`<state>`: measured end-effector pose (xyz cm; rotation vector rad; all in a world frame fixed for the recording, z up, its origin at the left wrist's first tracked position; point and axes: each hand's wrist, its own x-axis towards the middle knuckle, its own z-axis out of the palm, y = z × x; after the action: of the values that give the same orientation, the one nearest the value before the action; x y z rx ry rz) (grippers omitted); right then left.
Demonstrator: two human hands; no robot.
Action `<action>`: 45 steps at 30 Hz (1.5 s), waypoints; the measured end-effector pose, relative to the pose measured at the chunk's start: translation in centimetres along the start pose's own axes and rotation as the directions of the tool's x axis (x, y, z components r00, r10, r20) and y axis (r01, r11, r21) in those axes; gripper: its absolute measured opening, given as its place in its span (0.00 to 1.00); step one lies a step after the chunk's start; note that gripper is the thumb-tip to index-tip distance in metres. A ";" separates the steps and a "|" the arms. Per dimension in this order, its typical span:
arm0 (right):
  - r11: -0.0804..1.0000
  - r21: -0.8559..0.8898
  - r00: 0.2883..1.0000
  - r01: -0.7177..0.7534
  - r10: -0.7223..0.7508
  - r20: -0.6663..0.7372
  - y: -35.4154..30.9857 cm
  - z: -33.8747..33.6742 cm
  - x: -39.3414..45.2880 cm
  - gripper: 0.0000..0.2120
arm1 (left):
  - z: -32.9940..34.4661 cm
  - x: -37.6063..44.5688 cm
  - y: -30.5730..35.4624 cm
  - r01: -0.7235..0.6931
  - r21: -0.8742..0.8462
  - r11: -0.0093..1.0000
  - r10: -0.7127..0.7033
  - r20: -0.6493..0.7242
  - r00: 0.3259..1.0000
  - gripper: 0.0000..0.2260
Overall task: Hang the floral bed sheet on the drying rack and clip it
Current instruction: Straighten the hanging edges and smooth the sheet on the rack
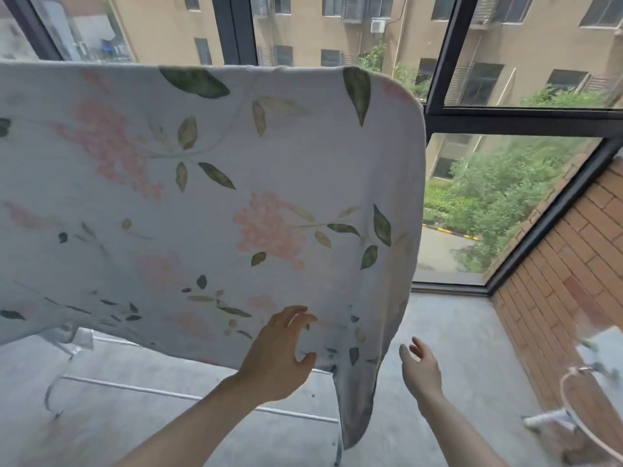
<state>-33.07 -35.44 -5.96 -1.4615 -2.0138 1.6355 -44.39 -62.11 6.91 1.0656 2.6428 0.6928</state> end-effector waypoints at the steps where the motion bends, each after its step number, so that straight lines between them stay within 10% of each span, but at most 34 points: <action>1: 0.998 0.005 0.997 -0.068 0.068 0.034 1.3 0.1 0.0 0.25 | 0.9 -0.1 0.4 0.014 -0.021 1.000 -0.014 0.028 1.000 0.24; 11: 0.977 0.014 0.953 -0.212 0.204 0.224 3.4 0.4 10.8 0.33 | 1.2 7.2 6.2 0.050 -0.048 0.998 -0.053 -0.080 0.995 0.22; 16: 0.993 0.108 0.940 -0.035 -0.004 0.341 -1.2 -1.0 13.9 0.09 | 2.2 10.1 9.1 0.115 -0.088 0.989 -0.126 -0.127 0.984 0.21; 24: 0.918 0.360 0.982 0.167 -0.122 -0.146 -8.6 -7.1 20.4 0.11 | 1.7 12.0 11.6 0.183 -0.156 0.971 -0.222 -0.288 0.932 0.19; 29: 0.882 0.197 0.896 0.427 -0.383 -0.225 -18.6 -7.9 23.0 0.09 | 1.9 12.5 12.8 0.205 -0.184 0.961 -0.259 -0.348 0.901 0.19; 38: 0.953 -0.110 0.912 0.281 -0.230 0.339 -15.0 -3.0 23.4 0.12 | 1.8 12.1 13.4 0.212 -0.198 0.957 -0.275 -0.388 0.880 0.20; 45: 0.839 0.307 0.844 0.450 -0.512 0.160 -10.7 -4.2 10.1 0.15 | 1.9 11.1 12.6 0.166 -0.199 0.966 -0.232 -0.377 0.897 0.22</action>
<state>-41.54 -24.29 0.16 -0.6136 -1.9667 1.8055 -44.15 -45.81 11.35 0.6476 2.9056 1.1620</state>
